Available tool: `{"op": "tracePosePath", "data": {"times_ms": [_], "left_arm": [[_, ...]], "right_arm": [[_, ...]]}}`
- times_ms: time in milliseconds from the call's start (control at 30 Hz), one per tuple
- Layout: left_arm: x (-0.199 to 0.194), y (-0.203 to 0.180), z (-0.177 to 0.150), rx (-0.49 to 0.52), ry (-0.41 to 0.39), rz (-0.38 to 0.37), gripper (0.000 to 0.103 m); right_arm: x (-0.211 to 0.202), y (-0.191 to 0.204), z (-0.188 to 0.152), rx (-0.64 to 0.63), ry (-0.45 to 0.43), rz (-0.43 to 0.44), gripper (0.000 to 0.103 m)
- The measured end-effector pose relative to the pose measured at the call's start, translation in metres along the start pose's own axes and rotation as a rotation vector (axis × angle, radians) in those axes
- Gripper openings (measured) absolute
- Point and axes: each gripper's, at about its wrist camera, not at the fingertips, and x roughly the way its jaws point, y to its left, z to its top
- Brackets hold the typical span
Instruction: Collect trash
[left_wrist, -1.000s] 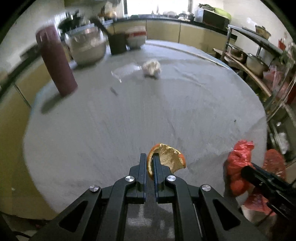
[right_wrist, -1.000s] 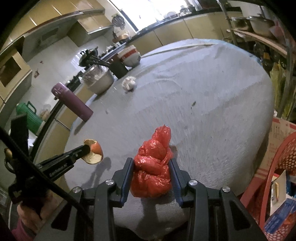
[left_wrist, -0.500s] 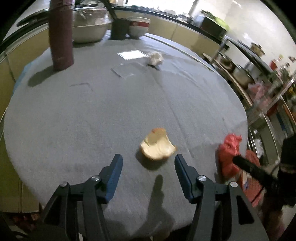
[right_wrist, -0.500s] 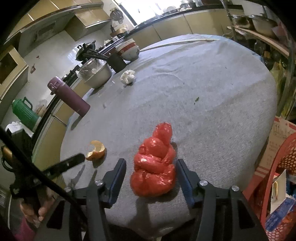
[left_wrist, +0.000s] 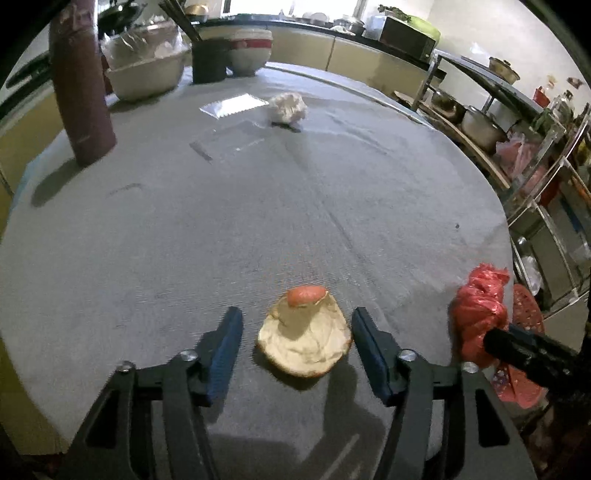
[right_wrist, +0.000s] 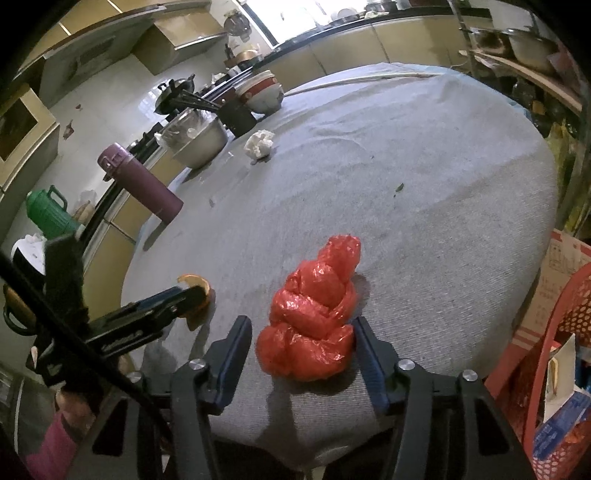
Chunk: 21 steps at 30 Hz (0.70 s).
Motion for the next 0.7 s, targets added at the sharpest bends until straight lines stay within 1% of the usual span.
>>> {"op": "tracePosePath", "data": {"times_ms": [33,67,133,233,433,700], "left_arm": [[0.001,0.0,0.001,0.005,-0.007,-0.002,0.048],[0.001,-0.001,0.002,0.008,-0.005,-0.006,0.047],[-0.002,-0.003,0.002,0.014,-0.021,-0.009,0.037],[-0.007,-0.003,0.003,0.017,-0.026,-0.002,0.027],[-0.021,-0.007,0.001,0.011,-0.047,0.026,0.023],[-0.059,-0.024,0.0,0.02,-0.109,0.027,0.022]], "right_arm": [[0.0,0.001,-0.001,-0.003,-0.006,0.002,0.051],[-0.001,0.002,-0.001,-0.012,-0.011,0.001,0.049],[-0.003,0.005,-0.001,-0.033,-0.024,-0.002,0.048],[-0.009,0.009,-0.001,-0.05,-0.048,0.006,0.047],[-0.023,0.012,0.0,-0.074,-0.095,0.018,0.047],[-0.042,0.014,-0.002,-0.084,-0.138,0.033,0.047]]}}
